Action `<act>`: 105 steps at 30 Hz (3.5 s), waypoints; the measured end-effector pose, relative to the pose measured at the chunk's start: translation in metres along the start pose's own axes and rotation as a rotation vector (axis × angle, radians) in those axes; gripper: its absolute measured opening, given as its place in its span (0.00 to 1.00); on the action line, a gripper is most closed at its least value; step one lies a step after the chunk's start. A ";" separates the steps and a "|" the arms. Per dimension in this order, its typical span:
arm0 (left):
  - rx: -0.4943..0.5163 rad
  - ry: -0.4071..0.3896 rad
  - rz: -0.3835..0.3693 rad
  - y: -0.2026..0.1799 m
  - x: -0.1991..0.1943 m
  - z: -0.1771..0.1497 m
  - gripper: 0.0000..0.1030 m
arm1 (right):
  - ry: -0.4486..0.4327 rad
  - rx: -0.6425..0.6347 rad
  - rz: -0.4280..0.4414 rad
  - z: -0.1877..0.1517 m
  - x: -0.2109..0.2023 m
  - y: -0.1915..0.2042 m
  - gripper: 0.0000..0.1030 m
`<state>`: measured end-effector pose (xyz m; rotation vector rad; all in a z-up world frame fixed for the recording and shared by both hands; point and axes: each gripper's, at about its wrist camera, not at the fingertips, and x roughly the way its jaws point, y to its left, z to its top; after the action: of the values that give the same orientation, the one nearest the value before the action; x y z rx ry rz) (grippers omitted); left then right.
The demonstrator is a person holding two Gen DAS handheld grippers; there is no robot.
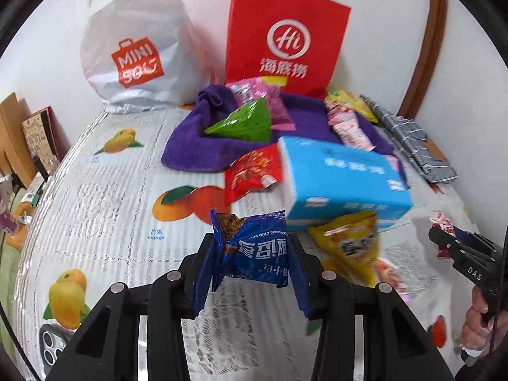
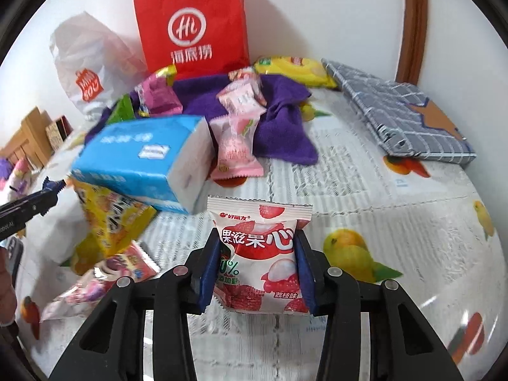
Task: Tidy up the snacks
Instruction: 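Lift and carry the blue bag and lychee packet over the purple towel with both grippers, then lower the blue bag with the left gripper while the right releases the lychee packet onto the towel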
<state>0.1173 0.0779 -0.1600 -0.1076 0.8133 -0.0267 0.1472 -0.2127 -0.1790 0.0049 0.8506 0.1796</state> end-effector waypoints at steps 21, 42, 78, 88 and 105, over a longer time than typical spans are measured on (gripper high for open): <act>-0.015 -0.143 0.009 -0.021 -0.042 0.144 0.41 | -0.141 -0.058 0.080 0.148 -0.030 0.019 0.42; -0.044 -0.039 0.093 0.006 0.049 0.212 0.41 | -0.054 -0.096 0.114 0.228 0.071 0.018 0.42; -0.097 0.028 0.102 0.031 0.069 0.209 0.41 | 0.281 -0.313 0.084 0.184 0.160 0.050 0.43; -0.079 0.083 0.091 0.023 0.085 0.205 0.41 | 0.310 -0.345 0.113 0.181 0.161 0.058 0.47; -0.179 0.080 0.028 0.011 0.121 0.195 0.41 | 0.145 -0.296 0.128 0.210 0.101 0.047 0.53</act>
<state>0.3417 0.0972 -0.1159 -0.2651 0.8964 0.0689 0.3622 -0.1366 -0.1120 -0.2336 0.9619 0.4287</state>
